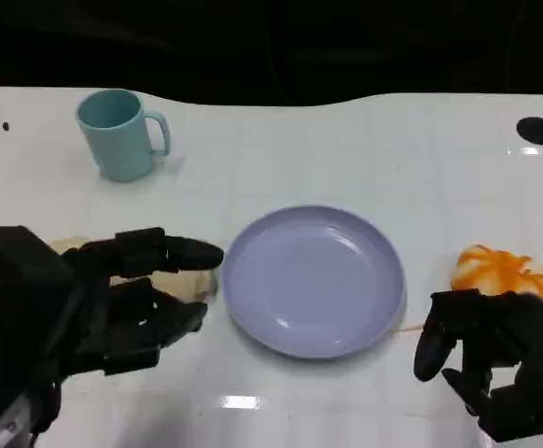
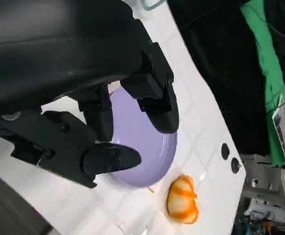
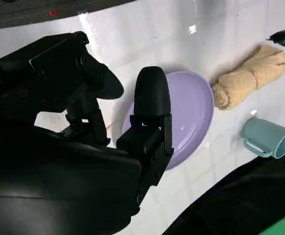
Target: Grasp the towel on the left side of the plate with the left hand and place it into the plate.
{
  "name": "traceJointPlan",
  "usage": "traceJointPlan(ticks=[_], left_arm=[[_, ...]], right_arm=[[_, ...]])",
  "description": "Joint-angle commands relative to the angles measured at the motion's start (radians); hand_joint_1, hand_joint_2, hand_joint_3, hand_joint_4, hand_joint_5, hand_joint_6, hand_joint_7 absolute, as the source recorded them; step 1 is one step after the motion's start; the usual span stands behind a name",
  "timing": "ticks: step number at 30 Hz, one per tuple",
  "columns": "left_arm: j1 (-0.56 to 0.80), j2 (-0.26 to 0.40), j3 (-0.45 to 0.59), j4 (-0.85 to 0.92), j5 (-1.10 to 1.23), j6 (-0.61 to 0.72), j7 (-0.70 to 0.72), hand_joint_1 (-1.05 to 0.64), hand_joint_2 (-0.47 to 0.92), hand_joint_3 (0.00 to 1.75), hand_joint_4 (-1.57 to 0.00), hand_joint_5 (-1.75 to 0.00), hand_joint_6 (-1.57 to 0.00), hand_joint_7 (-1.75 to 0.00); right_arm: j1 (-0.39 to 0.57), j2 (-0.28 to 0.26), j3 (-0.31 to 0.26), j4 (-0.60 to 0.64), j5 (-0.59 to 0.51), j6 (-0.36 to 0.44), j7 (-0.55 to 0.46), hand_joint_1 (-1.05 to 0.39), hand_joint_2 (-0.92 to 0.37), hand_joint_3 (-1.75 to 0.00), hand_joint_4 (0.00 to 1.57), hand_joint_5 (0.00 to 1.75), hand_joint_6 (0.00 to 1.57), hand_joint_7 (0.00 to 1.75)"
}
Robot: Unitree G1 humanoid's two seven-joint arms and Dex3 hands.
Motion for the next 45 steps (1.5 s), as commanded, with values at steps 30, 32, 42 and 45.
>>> traceJointPlan(ticks=[30, 32, 42, 45], left_arm=[[-0.475, 0.211, -0.439, 0.677, 1.014, -0.448, -0.137, -0.55, 0.86, 0.0, -0.47, -0.14, -0.41, -0.01], [-0.495, 0.188, -0.449, 0.756, 1.029, -0.475, -0.108, -0.54, 0.85, 0.0, -0.53, -0.12, -0.44, -0.01], [-0.637, 0.07, -0.526, 1.22, 1.07, -0.593, 0.037, -0.6, 0.91, 0.01, -0.56, -0.06, -0.45, 0.0], [-0.675, 0.027, -0.537, 1.341, 1.058, -0.619, 0.084, -0.61, 0.9, 0.01, -0.59, -0.06, -0.46, -0.01]], right_arm=[[-0.004, -0.006, 0.002, -0.032, -0.002, 0.028, -0.006, 0.02, -0.56, -1.1, 0.73, 1.75, 0.7, 1.45], [-0.001, -0.008, 0.001, -0.032, -0.003, 0.024, -0.005, 0.02, -0.55, -1.1, 0.73, 1.75, 0.7, 1.45], [0.029, -0.019, -0.013, -0.042, 0.001, 0.004, 0.0, 0.01, -0.55, -1.1, 0.73, 1.75, 0.7, 1.43], [0.036, -0.017, -0.02, -0.043, 0.008, 0.002, 0.001, 0.02, -0.55, -1.1, 0.72, 1.75, 0.7, 1.44]])
